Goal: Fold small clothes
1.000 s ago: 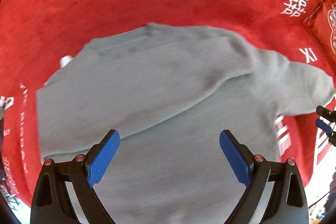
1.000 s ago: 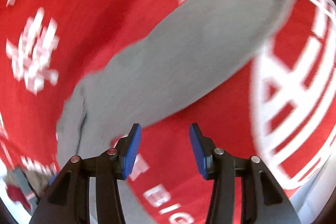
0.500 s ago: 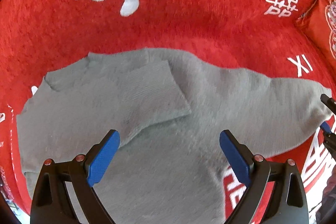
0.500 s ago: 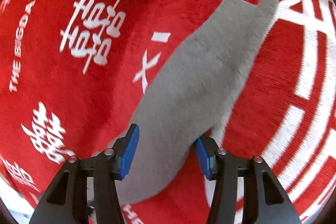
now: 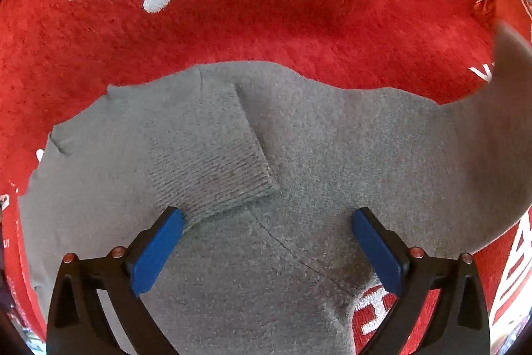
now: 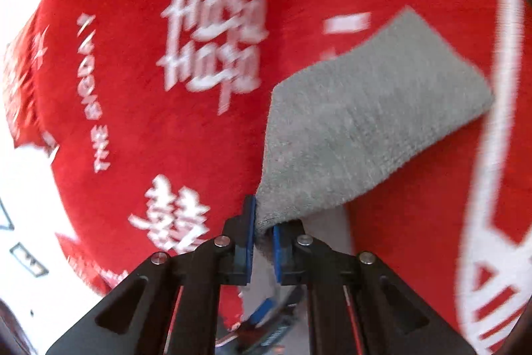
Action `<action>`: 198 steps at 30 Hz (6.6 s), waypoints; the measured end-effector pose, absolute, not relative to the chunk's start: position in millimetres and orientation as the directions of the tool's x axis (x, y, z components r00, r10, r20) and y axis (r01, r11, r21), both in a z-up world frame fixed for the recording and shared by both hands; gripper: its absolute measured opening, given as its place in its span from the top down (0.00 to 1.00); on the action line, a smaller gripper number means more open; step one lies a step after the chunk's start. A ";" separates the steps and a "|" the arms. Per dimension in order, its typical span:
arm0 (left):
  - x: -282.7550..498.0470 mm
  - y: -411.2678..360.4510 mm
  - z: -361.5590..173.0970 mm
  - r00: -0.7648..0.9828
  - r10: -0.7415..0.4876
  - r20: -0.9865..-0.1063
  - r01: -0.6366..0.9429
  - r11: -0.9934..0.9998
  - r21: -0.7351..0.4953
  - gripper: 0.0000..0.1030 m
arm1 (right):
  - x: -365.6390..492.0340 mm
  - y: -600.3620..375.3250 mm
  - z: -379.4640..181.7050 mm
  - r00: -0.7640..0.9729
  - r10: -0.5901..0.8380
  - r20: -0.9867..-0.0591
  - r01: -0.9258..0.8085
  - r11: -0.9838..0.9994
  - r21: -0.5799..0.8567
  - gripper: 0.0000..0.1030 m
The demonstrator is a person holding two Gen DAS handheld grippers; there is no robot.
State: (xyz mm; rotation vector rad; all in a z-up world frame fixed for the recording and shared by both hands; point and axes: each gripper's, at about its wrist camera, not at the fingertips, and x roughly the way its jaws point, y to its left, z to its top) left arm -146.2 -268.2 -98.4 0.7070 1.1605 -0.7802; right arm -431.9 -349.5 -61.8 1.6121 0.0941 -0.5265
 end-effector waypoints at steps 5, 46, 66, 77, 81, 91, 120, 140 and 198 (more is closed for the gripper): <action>-120.2 -241.4 -63.9 0.178 -0.274 -0.945 0.806 0.591 -0.020 0.01 | -362.6 -342.6 -35.4 0.931 -0.145 -0.335 0.337 -0.006 0.941 0.90; 49.0 35.7 -66.4 0.241 -0.130 -0.962 0.517 0.856 0.014 0.01 | -14.7 -161.7 -22.9 0.702 0.239 -0.671 0.433 0.605 0.669 0.93; 62.0 88.9 -45.2 0.262 -0.086 -0.961 0.430 0.902 0.036 0.01 | -22.5 -33.6 -54.0 0.386 0.330 -0.861 0.171 0.892 0.418 0.42; 73.0 12.9 -71.3 0.253 -0.102 -0.962 0.512 0.858 0.044 0.01 | -220.9 -195.0 -99.4 0.587 0.180 -0.789 0.765 0.195 0.614 0.45; 65.7 6.6 -82.0 0.244 -0.060 -0.968 0.545 0.834 0.086 0.01 | -236.7 -213.3 -111.3 0.646 0.111 -0.755 0.756 0.043 0.653 0.94; 52.6 14.1 -80.5 0.235 -0.058 -0.970 0.557 0.826 0.085 0.01 | -231.3 -221.6 -116.7 0.583 0.113 -0.804 0.769 0.242 0.592 0.94; -19.4 40.1 -54.7 0.079 -0.042 -0.996 0.639 0.769 0.019 0.01 | -213.7 -120.1 -51.5 0.382 0.206 -0.901 0.695 0.579 0.427 0.43; -128.5 -9.3 -49.5 0.010 0.077 -0.997 0.728 0.683 0.060 0.01 | -247.8 -108.7 -59.0 0.322 0.257 -0.911 0.685 0.601 0.412 0.32; -363.1 160.5 8.8 -0.022 -0.063 -0.998 0.667 0.742 -0.062 0.01 | -364.8 -5.2 -76.6 0.330 0.297 -0.896 0.704 0.555 0.443 0.32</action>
